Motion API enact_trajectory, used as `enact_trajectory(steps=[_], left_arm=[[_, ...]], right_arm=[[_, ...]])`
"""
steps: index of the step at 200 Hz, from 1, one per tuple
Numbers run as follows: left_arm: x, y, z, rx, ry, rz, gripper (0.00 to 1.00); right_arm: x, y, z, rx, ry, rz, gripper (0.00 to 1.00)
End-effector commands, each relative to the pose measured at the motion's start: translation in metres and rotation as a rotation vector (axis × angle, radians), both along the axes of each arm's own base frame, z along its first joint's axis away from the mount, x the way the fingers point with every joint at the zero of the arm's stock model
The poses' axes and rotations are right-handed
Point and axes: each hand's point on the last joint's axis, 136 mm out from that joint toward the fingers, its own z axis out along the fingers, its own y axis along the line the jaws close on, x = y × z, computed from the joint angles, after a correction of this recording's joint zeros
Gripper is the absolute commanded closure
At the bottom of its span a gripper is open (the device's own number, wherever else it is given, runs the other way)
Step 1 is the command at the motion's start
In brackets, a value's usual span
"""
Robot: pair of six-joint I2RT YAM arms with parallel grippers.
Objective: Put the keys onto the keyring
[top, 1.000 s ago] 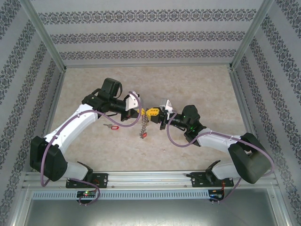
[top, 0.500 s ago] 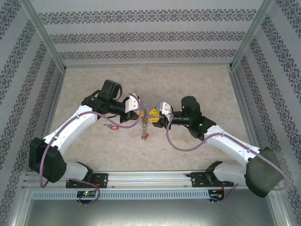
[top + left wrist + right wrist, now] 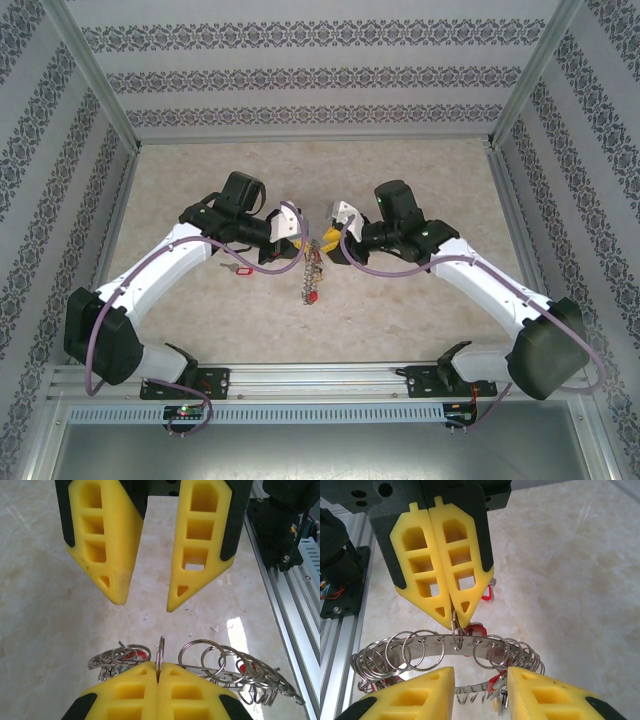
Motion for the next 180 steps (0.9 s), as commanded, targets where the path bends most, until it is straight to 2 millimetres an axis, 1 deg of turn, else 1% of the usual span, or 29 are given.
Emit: enact_trajectory(steps=[1,29,54,88,111,120,131,153,180], left_arm=[[-0.005,-0.010,0.020,-0.058,-0.013,-0.056,1.00],[-0.004,-0.011,0.021,-0.068,-0.009,-0.056,1.00],[-0.006,-0.012,0.020,-0.060,0.003,-0.064,1.00],[-0.007,-0.014,0.016,-0.046,0.004,-0.077,1.00],[-0.010,-0.015,0.017,-0.054,0.006,-0.093,1.00],[-0.009,-0.015,0.018,-0.057,0.005,-0.092,1.00],[-0.009,-0.016,0.018,-0.058,0.010,-0.089,1.00],[-0.008,-0.017,0.020,-0.066,0.012,-0.084,1.00],[-0.004,-0.017,0.023,-0.075,0.020,-0.064,1.00]], right_arm=[[-0.014,0.006,-0.004,-0.030,0.052,0.083,0.66],[-0.023,0.012,0.002,-0.007,0.055,0.167,0.65],[-0.024,0.015,0.002,-0.023,0.050,0.197,0.64],[-0.021,0.018,0.003,-0.031,0.030,0.209,0.67],[-0.017,0.020,0.002,-0.044,0.015,0.209,0.71],[-0.016,0.020,0.001,-0.049,0.011,0.207,0.73],[-0.016,0.020,0.002,-0.047,0.009,0.211,0.80],[-0.017,0.021,0.001,-0.048,0.007,0.217,1.00],[-0.016,0.020,0.000,-0.033,-0.025,0.208,1.00]])
